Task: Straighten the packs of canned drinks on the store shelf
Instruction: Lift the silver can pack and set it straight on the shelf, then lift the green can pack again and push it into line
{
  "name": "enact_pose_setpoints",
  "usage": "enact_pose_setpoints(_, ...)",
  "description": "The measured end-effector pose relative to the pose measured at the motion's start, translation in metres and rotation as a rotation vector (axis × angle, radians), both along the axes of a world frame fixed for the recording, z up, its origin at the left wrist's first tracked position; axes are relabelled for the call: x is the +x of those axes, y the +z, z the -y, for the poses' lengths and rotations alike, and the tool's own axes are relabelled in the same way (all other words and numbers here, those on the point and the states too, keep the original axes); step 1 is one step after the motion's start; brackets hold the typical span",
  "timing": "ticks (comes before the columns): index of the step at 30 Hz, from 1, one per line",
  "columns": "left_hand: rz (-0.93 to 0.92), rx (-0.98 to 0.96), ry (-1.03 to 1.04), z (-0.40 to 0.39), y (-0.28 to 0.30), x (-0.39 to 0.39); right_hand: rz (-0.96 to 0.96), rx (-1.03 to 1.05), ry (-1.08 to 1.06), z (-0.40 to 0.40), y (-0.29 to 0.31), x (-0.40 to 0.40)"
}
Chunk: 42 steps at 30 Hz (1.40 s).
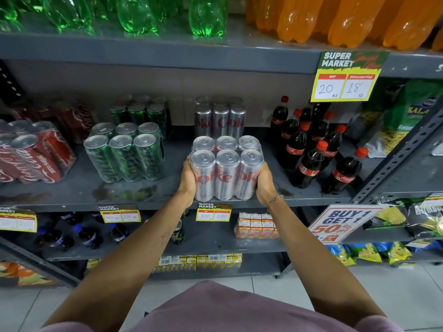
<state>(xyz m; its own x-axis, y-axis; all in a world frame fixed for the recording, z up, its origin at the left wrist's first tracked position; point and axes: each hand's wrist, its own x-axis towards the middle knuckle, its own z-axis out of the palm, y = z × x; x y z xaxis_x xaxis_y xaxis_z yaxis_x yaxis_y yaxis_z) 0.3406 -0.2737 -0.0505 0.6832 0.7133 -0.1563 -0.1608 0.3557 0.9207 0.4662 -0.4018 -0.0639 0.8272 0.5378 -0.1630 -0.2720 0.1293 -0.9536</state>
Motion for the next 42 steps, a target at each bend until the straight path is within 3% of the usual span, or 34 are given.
enact_pose_setpoints(11,-0.025,0.022,-0.041,-0.002,-0.004,0.0,-0.005,0.023,-0.016,-0.001,0.005,-0.002)
enact_pose_setpoints(16,-0.044,0.06,-0.049,-0.013,-0.006,-0.003,0.008,-0.06,-0.016,0.003,0.013,0.004)
enact_pose_setpoints(19,-0.047,0.187,0.024,-0.027,0.005,-0.006,0.178,-0.101,-0.115,0.003,0.042,0.002)
enact_pose_setpoints(23,-0.014,0.467,0.088,-0.048,0.031,-0.019,0.662,-0.204,-0.368,-0.02,0.093,-0.024)
enact_pose_setpoints(27,0.03,0.618,0.151,-0.079,0.062,-0.046,0.809,-0.09,-0.247,-0.073,0.121,-0.083)
enact_pose_setpoints(31,-0.039,0.698,0.362,-0.123,0.08,-0.087,0.735,-0.06,-0.027,-0.134,0.114,-0.124)
enact_pose_setpoints(35,-0.183,0.569,0.601,-0.192,0.072,-0.127,0.384,-0.117,0.045,-0.185,0.092,-0.134)
enact_pose_setpoints(38,-0.284,0.318,0.534,-0.233,0.052,-0.137,0.203,-0.157,0.069,-0.206,0.067,-0.121)
enact_pose_setpoints(42,-0.299,0.083,0.215,-0.257,0.015,-0.144,-0.055,-0.156,0.174,-0.224,0.034,-0.115)
